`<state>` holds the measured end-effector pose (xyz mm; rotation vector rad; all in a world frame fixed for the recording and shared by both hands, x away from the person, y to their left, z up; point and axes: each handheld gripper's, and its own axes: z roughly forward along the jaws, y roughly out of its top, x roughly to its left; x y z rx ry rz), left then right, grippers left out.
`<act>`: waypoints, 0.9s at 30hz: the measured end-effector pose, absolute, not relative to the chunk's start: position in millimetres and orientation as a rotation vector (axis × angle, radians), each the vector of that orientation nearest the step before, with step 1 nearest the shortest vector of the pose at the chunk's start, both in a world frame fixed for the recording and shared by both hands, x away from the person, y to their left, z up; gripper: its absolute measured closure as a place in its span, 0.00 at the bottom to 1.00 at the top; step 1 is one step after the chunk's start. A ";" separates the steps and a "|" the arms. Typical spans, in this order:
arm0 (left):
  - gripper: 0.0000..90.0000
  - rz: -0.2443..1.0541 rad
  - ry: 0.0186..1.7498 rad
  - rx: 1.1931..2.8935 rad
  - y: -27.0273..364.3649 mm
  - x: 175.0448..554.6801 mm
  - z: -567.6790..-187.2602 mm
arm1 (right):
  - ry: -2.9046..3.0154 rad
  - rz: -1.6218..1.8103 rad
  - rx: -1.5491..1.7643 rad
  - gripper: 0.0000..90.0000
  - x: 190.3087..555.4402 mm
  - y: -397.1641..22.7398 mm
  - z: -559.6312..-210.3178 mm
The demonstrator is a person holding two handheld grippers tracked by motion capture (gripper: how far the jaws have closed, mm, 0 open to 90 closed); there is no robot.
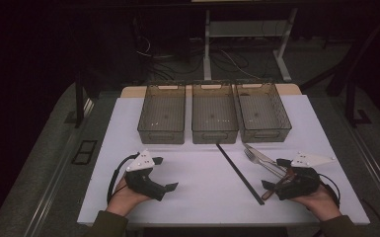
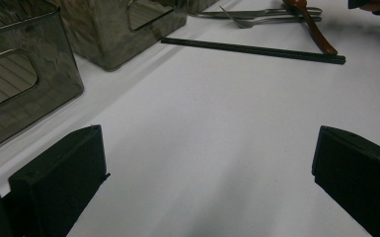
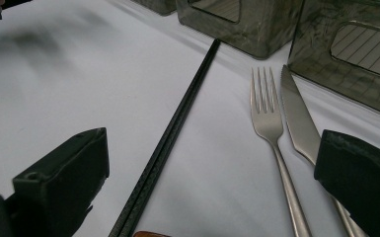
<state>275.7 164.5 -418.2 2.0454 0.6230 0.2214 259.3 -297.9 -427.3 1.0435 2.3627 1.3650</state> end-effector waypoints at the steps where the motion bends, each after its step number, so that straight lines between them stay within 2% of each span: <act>1: 0.00 0.223 0.624 2.045 164.4 275.7 -418.1 | 2.363 1.365 1.043 0.00 259.3 -298.0 -427.4; 27: 0.00 0.233 0.630 2.051 166.2 274.1 -419.1 | 2.354 1.385 1.060 0.00 267.6 -296.1 -420.3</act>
